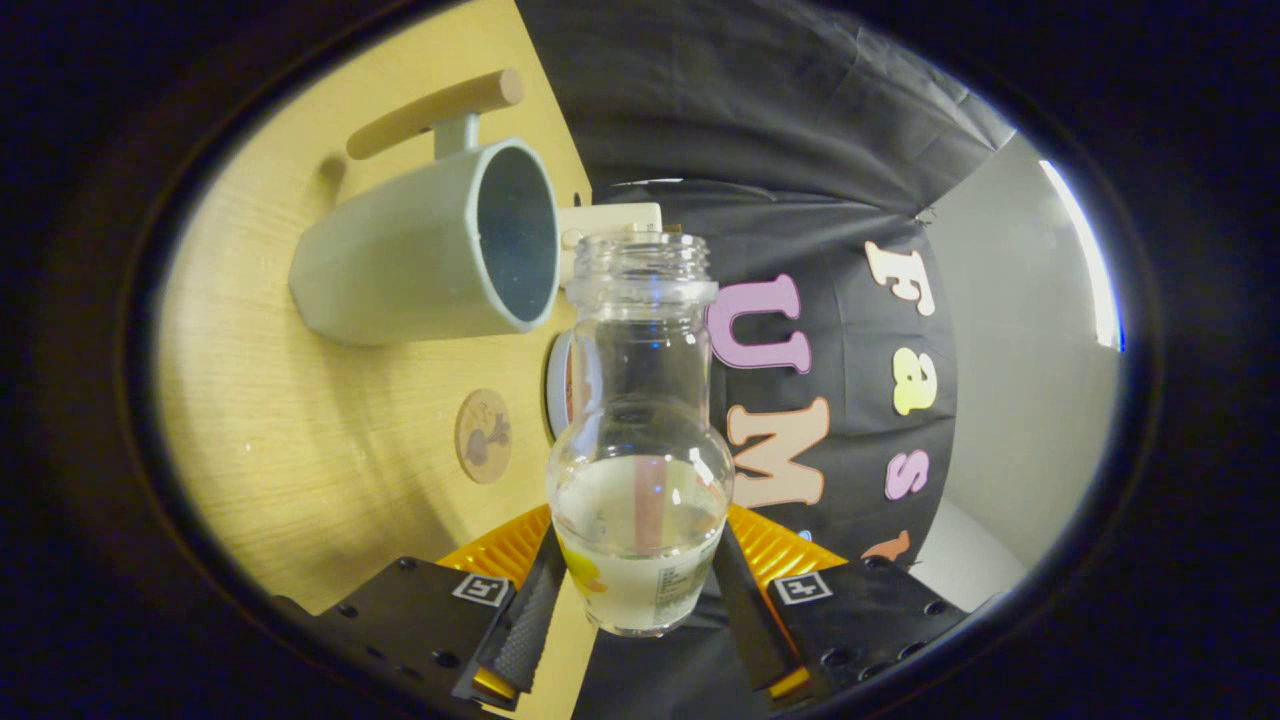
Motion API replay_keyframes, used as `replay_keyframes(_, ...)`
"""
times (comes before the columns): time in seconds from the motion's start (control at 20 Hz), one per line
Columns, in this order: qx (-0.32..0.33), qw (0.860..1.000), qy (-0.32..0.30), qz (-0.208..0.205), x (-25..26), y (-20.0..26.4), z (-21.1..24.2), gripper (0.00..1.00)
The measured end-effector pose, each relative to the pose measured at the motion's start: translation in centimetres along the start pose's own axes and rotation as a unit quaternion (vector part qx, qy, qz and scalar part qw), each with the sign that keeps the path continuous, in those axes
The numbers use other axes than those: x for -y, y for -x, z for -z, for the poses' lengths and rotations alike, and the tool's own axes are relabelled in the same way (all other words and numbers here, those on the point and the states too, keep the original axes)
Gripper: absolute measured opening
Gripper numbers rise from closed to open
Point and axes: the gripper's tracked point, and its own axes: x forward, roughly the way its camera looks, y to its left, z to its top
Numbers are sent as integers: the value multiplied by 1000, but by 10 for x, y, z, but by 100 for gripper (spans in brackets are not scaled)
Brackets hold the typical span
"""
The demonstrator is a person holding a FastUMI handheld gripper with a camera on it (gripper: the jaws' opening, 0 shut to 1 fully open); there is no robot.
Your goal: Take the bottle from table, then pour the juice into the cup, finally place the bottle on the coaster
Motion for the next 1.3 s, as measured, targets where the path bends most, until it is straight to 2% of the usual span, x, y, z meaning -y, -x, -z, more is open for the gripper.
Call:
replay_keyframes(0.7,4,996,74,52,11,-9,-1,80)
replay_keyframes(1.3,7,991,107,85,26,-18,-2,80)
